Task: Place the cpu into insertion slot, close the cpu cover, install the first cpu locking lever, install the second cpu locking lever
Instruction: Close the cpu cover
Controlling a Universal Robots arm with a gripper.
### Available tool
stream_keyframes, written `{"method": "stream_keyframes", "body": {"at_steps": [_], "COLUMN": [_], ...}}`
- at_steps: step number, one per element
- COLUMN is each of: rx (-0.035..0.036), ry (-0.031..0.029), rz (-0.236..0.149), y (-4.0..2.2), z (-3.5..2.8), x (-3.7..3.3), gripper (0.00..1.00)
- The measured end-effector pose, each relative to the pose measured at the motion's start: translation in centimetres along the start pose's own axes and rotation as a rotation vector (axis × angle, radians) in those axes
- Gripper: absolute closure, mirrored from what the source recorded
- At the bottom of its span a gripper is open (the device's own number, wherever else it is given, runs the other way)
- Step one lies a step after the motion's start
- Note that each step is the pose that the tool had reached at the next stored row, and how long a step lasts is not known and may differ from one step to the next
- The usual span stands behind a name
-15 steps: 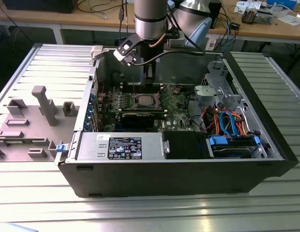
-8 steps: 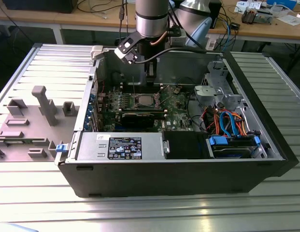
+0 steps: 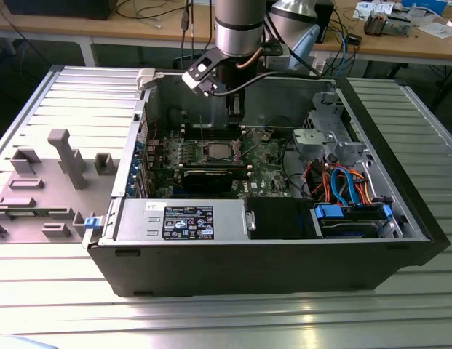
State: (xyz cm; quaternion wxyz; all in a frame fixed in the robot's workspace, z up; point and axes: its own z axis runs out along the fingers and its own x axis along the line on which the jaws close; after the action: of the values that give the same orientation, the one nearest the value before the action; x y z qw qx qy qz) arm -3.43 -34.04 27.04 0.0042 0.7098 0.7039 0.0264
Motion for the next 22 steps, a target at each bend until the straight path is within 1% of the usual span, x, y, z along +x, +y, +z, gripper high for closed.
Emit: {"method": "stream_keyframes", "body": {"at_steps": [1,2,3,10,11,13,15,16,18,19,20,22], "rx": [0.0016,0.0049,0.0067,0.0078,0.0081,0.0097,0.0127,0.0157,0.0196,0.0232,0.0257,0.0299], "ry": [0.0,-0.0001,-0.0001,-0.0004,-0.0005,-0.0006,-0.0007,-0.001,-0.001,-0.0014,-0.0014,-0.0013], "rz": [0.0,0.0,0.0,0.0,0.0,0.0,0.0,0.0,0.0,-0.001,-0.003,-0.007], "y": [0.2,0.57,0.79,1.38,1.67,2.34,3.36,4.02,4.75,5.36,5.78,6.33], "z": [0.01,0.02,0.03,0.06,0.08,0.11,0.18,0.24,0.33,0.44,0.52,0.64], "x": [0.0,0.0,0.0,0.01,0.01,0.02,0.03,0.03,0.04,0.04,0.05,0.05], "gripper": [0.89,0.89,0.89,0.89,0.89,0.89,0.89,0.89,0.89,0.89,0.89,0.89]}}
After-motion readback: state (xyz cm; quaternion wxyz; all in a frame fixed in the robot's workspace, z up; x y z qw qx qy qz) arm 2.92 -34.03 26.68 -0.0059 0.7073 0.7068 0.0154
